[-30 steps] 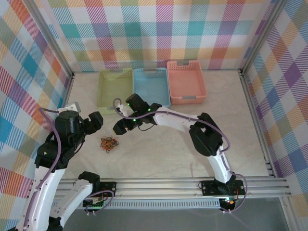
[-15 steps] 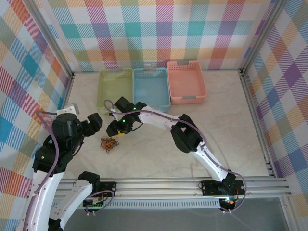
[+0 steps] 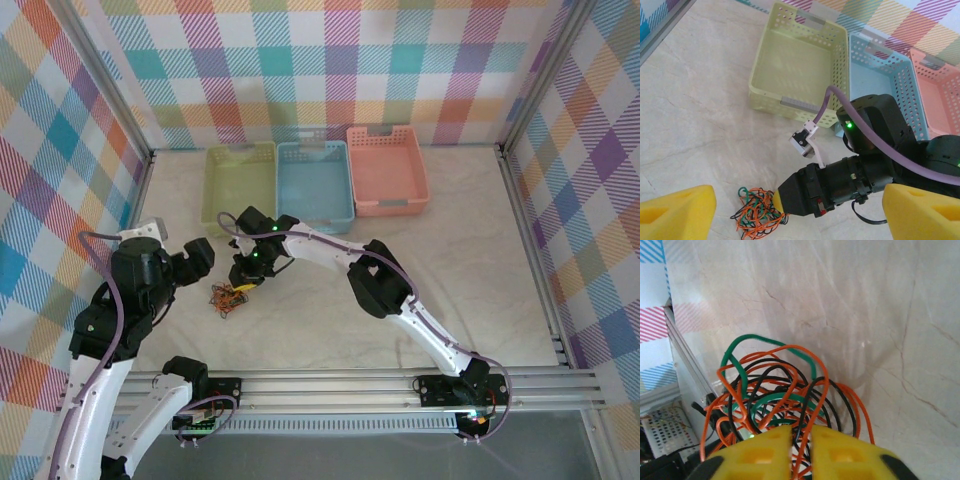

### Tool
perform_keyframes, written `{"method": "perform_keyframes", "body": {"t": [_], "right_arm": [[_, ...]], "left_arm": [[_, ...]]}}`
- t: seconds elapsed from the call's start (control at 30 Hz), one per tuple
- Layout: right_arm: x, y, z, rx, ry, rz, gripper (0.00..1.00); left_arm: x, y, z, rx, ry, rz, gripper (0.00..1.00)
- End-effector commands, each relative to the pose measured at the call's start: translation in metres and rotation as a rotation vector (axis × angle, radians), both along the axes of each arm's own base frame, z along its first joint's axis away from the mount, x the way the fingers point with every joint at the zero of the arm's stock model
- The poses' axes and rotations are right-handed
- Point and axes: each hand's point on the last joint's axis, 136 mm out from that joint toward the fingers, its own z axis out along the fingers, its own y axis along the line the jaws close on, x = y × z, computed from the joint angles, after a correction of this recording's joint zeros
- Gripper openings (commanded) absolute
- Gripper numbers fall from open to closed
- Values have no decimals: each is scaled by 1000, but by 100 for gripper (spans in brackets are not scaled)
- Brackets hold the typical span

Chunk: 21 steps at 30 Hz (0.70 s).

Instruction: Untangle the cables

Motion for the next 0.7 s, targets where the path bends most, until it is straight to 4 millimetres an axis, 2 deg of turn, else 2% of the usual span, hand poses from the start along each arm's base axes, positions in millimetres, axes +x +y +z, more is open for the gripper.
{"method": "perform_keyframes", "body": {"t": [0.0,0.07,0.13,0.23,0.33,0.53,0.67], "right_arm": [[-7,0,9,7,5,22,6],[-7,-5,13,0,-15,27,0],[-8,-17,17,-15,-45,36,0],[-5,-48,23,-33,-82,13,0],[0,-87,31,-20,-95,-44,0],[4,-179,30,-38,-97,-173,0],[9,-225,28,-34,-108,-264,0]], "left_arm": [[1,-3,-1,-8,-9,-19,86],[1,-6,-4,-18,-1,-29,86],[0,-10,-9,-33,15,-48,86],[-1,-20,-22,-73,46,-90,86],[0,-35,-36,-127,73,-151,86],[2,-90,-68,-323,138,-385,84],[9,-114,-93,-413,199,-442,81]]}}
